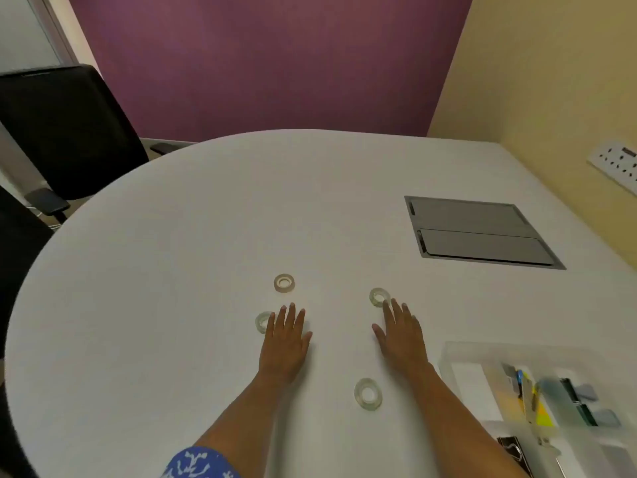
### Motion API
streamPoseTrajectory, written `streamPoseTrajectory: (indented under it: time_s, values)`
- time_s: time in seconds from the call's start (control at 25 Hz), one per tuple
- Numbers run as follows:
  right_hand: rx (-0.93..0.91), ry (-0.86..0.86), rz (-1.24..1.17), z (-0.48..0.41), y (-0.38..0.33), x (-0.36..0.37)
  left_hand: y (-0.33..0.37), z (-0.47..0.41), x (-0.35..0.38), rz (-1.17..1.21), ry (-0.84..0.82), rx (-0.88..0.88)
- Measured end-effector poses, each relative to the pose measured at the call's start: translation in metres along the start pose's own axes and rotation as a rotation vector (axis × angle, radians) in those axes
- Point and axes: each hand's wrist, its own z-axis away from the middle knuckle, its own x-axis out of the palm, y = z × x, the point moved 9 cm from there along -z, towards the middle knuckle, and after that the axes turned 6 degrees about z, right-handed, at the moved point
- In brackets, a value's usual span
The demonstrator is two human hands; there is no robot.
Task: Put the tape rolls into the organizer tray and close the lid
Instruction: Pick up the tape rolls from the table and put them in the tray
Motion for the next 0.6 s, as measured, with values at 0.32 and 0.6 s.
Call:
streamPoseTrajectory:
  time_s: [0.32,0.6]
  values:
    - [0.069,0.067,-0.006,-0.026,0.009,-0.006,0.015,-0.006,-0.009,-0.026,0.161,0.11]
    - [0.112,0.051,-0.133,-0.063,0.007,0.001,0.007,-0.025,0.02,0.083,0.059,0.029]
